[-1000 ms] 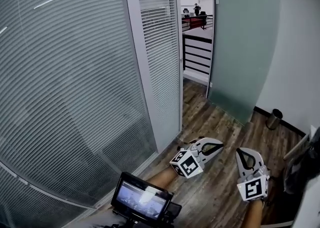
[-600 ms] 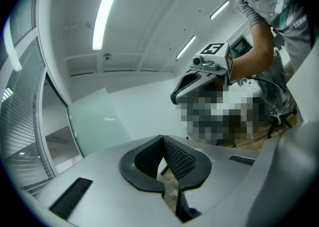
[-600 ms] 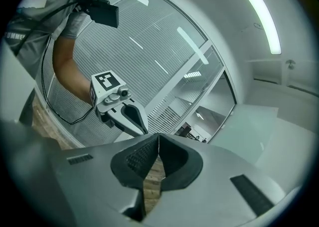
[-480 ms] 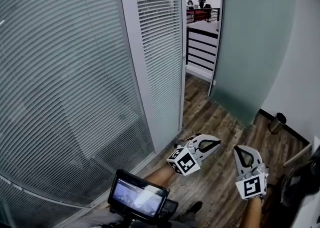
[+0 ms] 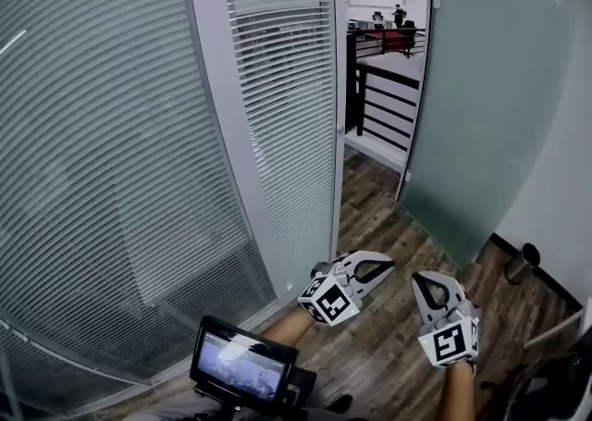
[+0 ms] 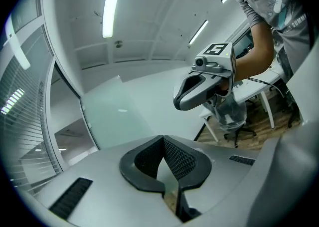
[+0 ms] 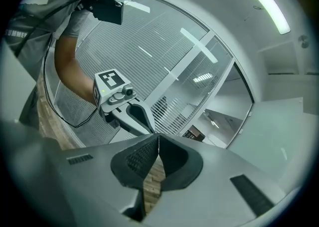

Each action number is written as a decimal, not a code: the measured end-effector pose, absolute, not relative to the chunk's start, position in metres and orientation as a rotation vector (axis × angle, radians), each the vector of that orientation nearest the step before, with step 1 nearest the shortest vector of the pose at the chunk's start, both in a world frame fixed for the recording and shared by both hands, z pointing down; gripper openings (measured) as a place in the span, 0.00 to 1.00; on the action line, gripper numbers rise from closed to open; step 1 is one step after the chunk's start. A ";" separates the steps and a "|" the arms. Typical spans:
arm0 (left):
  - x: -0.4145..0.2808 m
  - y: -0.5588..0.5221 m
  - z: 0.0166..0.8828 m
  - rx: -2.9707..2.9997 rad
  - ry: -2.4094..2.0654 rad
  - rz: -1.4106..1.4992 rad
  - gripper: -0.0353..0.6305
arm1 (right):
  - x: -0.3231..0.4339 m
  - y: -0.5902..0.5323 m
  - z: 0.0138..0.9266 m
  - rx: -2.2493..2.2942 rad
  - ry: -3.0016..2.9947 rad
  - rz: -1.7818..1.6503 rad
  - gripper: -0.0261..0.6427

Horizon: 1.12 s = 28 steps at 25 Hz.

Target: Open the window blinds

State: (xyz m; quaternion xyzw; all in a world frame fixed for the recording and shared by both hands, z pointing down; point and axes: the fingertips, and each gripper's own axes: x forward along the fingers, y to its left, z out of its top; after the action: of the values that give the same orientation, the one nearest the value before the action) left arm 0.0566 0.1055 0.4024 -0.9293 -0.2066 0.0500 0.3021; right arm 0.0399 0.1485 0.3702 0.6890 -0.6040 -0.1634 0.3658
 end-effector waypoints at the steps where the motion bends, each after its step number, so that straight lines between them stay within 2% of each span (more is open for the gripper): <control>1: 0.067 0.100 0.404 -2.468 -0.527 0.132 0.06 | 0.050 0.143 0.373 1.760 -1.568 -0.432 0.04; 14: 0.162 0.014 0.435 -2.495 -0.391 0.037 0.06 | 0.161 0.058 0.409 1.712 -1.711 -0.429 0.04; 22: 0.249 -0.094 0.416 -2.512 -0.383 0.056 0.06 | 0.252 -0.052 0.397 1.727 -1.695 -0.389 0.04; 28: 0.292 -0.167 0.445 -2.504 -0.383 0.054 0.06 | 0.302 -0.136 0.425 1.763 -1.691 -0.362 0.04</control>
State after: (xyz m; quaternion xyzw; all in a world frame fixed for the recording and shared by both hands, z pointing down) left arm 0.2921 -0.1675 0.4447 -0.9430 -0.1443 0.0202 0.2993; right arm 0.3015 -0.1356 0.4246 0.6740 -0.6464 -0.1385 0.3298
